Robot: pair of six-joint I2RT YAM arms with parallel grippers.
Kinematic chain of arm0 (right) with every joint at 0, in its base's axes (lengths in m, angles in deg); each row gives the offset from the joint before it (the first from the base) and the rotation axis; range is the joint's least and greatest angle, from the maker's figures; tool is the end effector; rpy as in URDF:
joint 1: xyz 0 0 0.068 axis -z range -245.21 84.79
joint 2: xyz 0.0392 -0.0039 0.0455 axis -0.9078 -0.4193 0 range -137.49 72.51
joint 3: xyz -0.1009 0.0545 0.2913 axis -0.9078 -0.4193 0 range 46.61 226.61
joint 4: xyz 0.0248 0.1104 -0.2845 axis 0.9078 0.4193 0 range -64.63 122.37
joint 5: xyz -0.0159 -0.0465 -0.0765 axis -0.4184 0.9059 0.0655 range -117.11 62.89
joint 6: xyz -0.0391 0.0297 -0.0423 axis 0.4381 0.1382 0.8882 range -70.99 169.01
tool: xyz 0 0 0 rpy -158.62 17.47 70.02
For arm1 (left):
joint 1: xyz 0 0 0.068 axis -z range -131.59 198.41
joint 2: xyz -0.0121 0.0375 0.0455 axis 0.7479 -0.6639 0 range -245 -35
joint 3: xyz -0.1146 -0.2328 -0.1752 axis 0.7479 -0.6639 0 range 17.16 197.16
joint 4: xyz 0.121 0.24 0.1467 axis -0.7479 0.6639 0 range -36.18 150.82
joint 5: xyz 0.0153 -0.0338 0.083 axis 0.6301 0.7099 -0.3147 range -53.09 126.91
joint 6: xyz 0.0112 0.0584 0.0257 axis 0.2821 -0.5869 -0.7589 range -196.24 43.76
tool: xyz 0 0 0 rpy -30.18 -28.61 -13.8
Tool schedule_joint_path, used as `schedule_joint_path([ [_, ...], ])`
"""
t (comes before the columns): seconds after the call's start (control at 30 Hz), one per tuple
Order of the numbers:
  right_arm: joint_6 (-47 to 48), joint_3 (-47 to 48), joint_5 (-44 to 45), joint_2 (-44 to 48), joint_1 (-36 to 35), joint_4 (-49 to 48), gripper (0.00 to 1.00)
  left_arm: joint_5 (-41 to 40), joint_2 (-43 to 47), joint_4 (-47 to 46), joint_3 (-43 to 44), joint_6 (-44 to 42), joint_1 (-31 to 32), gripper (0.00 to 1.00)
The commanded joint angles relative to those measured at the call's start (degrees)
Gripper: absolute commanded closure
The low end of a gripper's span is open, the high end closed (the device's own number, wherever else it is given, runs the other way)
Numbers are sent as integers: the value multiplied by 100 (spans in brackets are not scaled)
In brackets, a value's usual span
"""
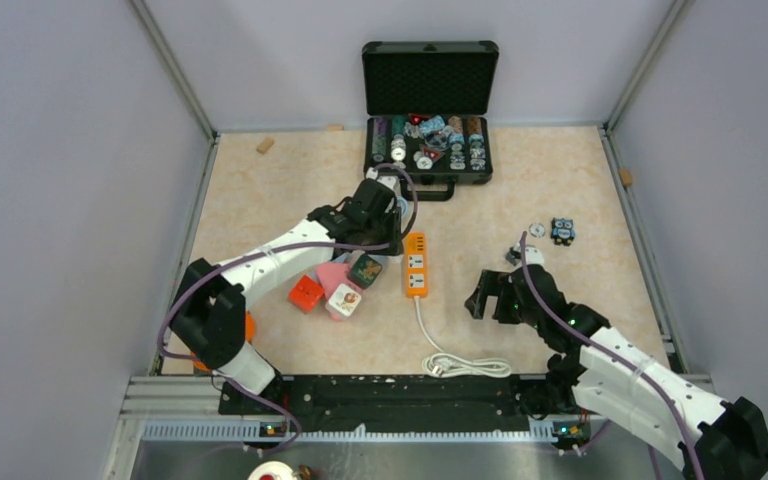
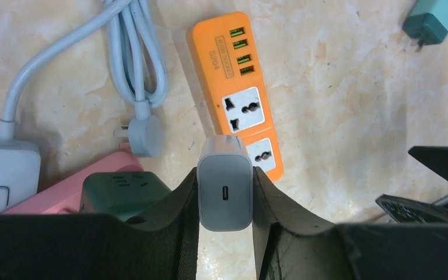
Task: Insert the plug
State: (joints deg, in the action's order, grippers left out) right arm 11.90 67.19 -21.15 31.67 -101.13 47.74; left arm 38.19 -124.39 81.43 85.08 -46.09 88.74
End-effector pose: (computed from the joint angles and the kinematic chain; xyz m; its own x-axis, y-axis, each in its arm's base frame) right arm 0.1450 0.0987 0.1841 -0.7521 0.1960 -0.6292 -0.0852 0.9178 0.3877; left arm 0.2984 -0.2548 0.2737 -0.8287 0.0450 -0.5579 0.2799 0.8965 -0.3435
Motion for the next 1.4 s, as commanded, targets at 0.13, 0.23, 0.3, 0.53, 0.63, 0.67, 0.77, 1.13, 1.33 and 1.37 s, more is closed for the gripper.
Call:
schedule_joint_path([
  [0.13, 42, 149, 82, 173, 59, -50, 1, -932, -429, -267, 329, 339, 255, 100],
  [0.23, 54, 163, 80, 171, 59, -54, 1, -985, -627, -291, 391, 366, 289, 100],
  [0.3, 53, 172, 81, 173, 59, -43, 1, -963, -733, -315, 453, 381, 303, 100],
  [0.53, -7, 168, -15, 222, 59, -74, 1, -860, -1027, -433, 580, 561, 352, 100],
  [0.63, -24, 167, -24, 287, 59, -52, 1, -856, -1116, -456, 639, 624, 376, 100],
  [0.67, -28, 166, -28, 313, 59, -47, 1, -872, -1136, -462, 655, 647, 378, 100],
  [0.77, -25, 166, -31, 357, 58, -26, 1, -890, -1143, -486, 661, 711, 394, 100],
  [1.13, -2, 188, -66, 362, 59, -5, 2, -1146, -1296, -500, 529, 1001, 468, 100],
  [1.33, -14, 180, -70, 399, 59, -8, 2, -1450, -1428, -314, 454, 1108, 531, 100],
  [1.37, -22, 171, -72, 408, 57, -15, 2, -1462, -1432, -324, 425, 1125, 537, 100],
])
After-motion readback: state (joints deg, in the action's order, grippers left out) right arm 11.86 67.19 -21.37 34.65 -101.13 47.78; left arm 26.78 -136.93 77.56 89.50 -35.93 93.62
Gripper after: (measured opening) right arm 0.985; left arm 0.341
